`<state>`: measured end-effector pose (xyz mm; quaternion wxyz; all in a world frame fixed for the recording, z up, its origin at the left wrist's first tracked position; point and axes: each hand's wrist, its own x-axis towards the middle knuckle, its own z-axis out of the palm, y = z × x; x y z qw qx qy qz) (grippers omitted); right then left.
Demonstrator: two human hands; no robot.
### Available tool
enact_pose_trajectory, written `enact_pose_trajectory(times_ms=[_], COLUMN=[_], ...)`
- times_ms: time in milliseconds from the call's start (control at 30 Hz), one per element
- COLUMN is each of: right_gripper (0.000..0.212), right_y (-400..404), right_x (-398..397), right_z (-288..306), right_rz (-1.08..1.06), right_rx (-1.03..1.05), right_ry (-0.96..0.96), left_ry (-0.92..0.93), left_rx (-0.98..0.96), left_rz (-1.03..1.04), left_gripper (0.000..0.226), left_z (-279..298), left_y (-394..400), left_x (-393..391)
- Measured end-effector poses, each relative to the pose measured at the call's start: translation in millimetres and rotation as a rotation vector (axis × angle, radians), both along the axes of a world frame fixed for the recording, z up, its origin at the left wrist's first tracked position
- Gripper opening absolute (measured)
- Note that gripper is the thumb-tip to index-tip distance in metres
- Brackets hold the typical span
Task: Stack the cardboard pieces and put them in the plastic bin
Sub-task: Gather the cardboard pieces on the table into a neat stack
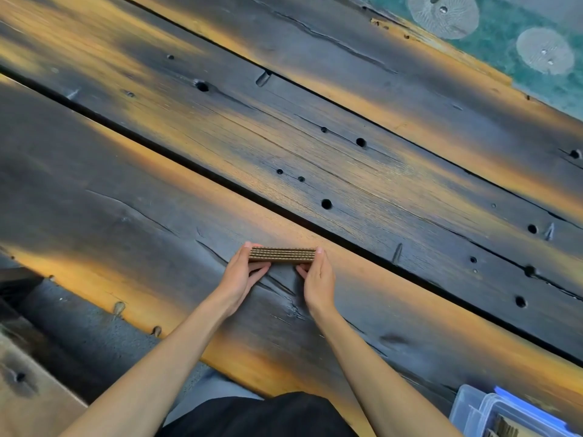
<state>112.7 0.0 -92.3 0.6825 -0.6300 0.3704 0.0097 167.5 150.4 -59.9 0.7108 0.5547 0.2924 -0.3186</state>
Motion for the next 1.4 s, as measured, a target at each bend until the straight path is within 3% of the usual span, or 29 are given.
enact_pose_trajectory(times_ms=[200, 333, 567, 733, 1000, 1233, 1400], right_gripper=[0.033, 0.034, 0.066, 0.055, 0.043, 0.043, 0.035], right_y=[-12.2, -11.1, 1.7, -3.8, -7.4, -17.8, -28.3], right_x=[3.2, 3.2, 1.4, -1.6, -5.4, -16.6, -26.4], right_z=[1.5, 4.9, 8.2, 2.6, 6.9, 10.7, 18.9], right_rz=[-0.053, -0.069, -0.032, -0.003, -0.029, -0.024, 0.092], right_rx=[0.154, 0.15, -0.01, 0.026, 0.065, -0.049, -0.284], right_ry=[0.074, 0.076, 0.014, 0.032, 0.021, -0.031, -0.039], left_ry=[0.115, 0.176, 0.146, 0.112, 0.219, 0.244, 0.217], left_rx=[-0.001, -0.044, -0.024, 0.028, -0.025, -0.159, -0.208], left_rz=[0.056, 0.082, 0.107, 0.059, -0.001, -0.035, -0.046], left_gripper=[0.019, 0.014, 0.03, 0.028, 0.009, 0.013, 0.022], left_z=[-1.9, 2.3, -0.5, -4.8, 6.8, 12.2, 15.1], left_y=[-2.5, -4.0, -5.1, -5.5, -8.3, -10.6, -9.4], left_x=[7.5, 8.5, 6.7, 5.3, 12.2, 4.7, 0.0])
